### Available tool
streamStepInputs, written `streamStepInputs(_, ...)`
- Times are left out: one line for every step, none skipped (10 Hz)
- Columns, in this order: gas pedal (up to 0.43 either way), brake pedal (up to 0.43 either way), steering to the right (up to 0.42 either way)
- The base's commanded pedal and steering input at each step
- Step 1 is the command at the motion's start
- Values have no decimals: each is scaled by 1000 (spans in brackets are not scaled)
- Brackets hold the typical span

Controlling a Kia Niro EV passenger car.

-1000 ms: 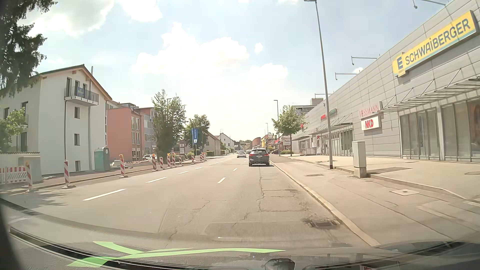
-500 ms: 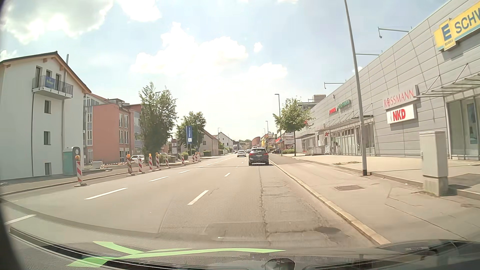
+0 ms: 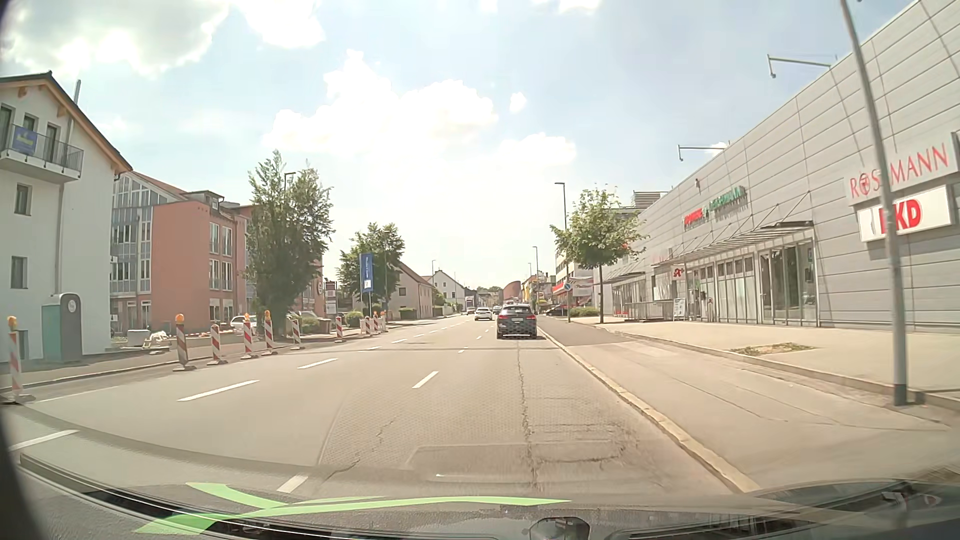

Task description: Follow the waypoints while adhering to traffic rules and regulations

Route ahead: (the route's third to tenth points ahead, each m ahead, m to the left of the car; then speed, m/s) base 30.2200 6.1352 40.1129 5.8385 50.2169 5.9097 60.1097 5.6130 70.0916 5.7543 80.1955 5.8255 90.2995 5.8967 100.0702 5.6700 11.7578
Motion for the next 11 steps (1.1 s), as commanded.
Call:
streamStepInputs(209, 0, -8)
streamStepInputs(197, 0, -9)
streamStepInputs(197, 0, -10)
streamStepInputs(197, 0, -9)
streamStepInputs(197, 0, -5)
streamStepInputs(197, 0, -5)
streamStepInputs(189, 0, -5)
streamStepInputs(189, 0, -5)
streamStepInputs(189, 0, -5)
streamStepInputs(189, 0, -5)
streamStepInputs(189, 0, -5)
